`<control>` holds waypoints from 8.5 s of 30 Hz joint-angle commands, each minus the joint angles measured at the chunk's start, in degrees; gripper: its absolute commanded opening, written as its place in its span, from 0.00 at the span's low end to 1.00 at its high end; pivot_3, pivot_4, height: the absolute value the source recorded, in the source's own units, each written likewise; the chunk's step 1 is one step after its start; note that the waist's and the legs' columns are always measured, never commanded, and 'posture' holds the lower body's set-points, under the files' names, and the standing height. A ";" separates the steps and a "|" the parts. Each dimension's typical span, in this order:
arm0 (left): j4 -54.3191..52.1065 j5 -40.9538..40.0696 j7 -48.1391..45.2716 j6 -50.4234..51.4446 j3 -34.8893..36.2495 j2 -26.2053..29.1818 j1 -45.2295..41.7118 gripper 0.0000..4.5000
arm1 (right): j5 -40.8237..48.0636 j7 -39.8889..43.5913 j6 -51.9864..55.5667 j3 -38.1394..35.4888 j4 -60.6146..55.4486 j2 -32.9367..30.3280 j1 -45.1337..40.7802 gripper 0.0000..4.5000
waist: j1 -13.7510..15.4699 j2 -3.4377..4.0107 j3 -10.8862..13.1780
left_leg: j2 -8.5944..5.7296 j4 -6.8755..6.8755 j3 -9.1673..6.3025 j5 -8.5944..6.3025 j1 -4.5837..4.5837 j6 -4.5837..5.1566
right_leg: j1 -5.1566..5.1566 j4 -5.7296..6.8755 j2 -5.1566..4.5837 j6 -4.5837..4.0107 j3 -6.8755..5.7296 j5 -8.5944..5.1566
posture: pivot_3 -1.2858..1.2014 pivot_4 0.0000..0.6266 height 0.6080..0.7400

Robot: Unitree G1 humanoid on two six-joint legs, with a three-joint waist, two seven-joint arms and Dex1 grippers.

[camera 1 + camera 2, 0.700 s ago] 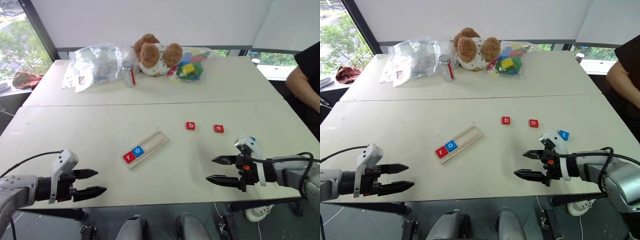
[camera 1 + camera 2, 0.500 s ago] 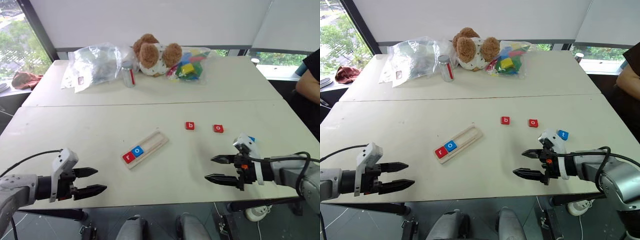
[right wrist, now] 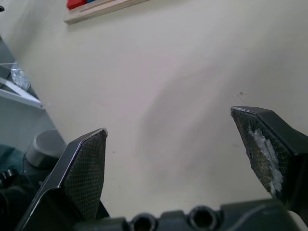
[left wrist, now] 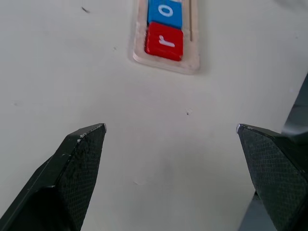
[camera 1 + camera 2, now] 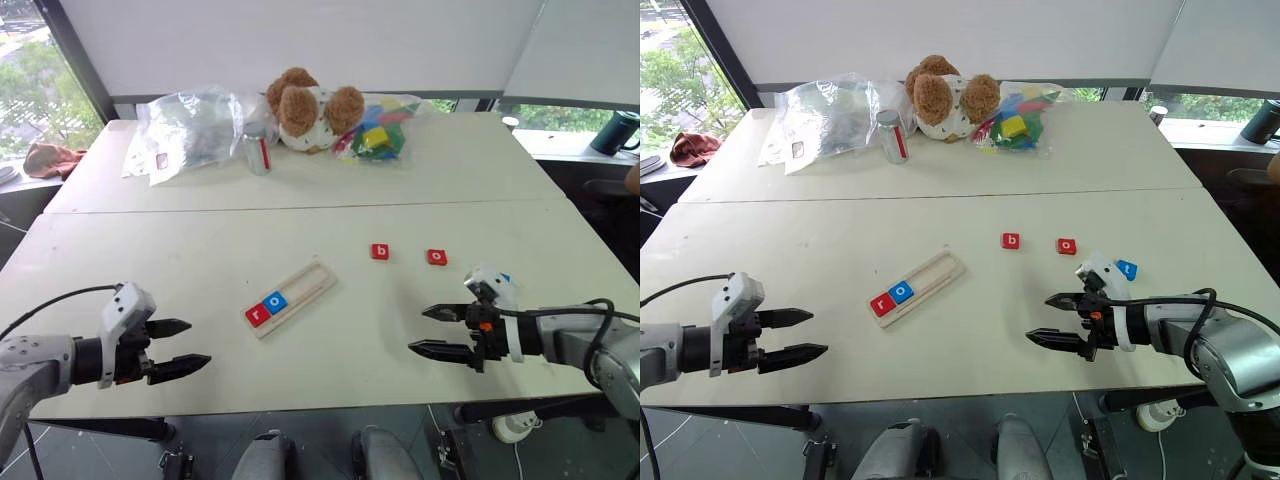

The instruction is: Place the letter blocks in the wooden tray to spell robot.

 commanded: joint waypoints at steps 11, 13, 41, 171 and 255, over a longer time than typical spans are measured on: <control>-4.78 7.18 8.44 -10.34 -11.34 -10.72 -9.64 1.00 | 0.77 -3.83 0.93 1.11 -3.78 5.09 -8.23 0.99 | 0.02 0.01 0.00 | 0.00 -0.04 0.00 0.00 -0.02 0.00 | -0.05 0.01 0.00 0.18 -0.02 0.10 | 0.52 0.24 1.00; -4.15 9.34 9.95 -12.38 -13.43 -12.80 -9.77 1.00 | 0.72 -5.15 1.85 2.27 -5.25 6.57 -8.98 0.99 | -0.03 0.01 0.00 | -0.01 -0.05 0.01 0.00 -0.03 -0.01 | -0.07 0.01 0.02 0.18 -0.01 0.10 | 0.52 0.24 1.00; 13.40 22.39 16.19 -28.55 -22.80 -23.47 -9.14 1.00 | -0.09 -7.94 1.46 3.56 -6.13 9.04 -8.39 0.99 | 0.33 0.22 -0.15 | -0.02 0.11 0.00 0.01 0.06 0.01 | 0.13 0.05 0.01 0.19 -0.01 0.11 | 0.52 0.24 1.00; 7.69 9.28 -13.03 -9.63 -29.34 -9.57 -40.63 1.00 | -18.57 -3.86 -6.73 -8.91 -6.32 7.61 -0.74 0.98 | -0.19 0.28 -0.07 | 0.05 0.22 -0.05 0.00 0.02 0.12 | 0.09 0.15 0.64 0.27 0.00 0.08 | 0.52 0.24 1.00; 4.48 11.88 -5.81 -7.38 -24.18 -2.68 -30.55 1.00 | -38.83 25.08 -29.41 29.80 34.63 21.79 -39.33 0.25 | -0.28 0.13 0.16 | -0.08 0.36 0.01 0.07 -0.30 -0.04 | -0.29 0.27 0.20 0.26 -0.02 0.09 | 0.52 0.24 1.00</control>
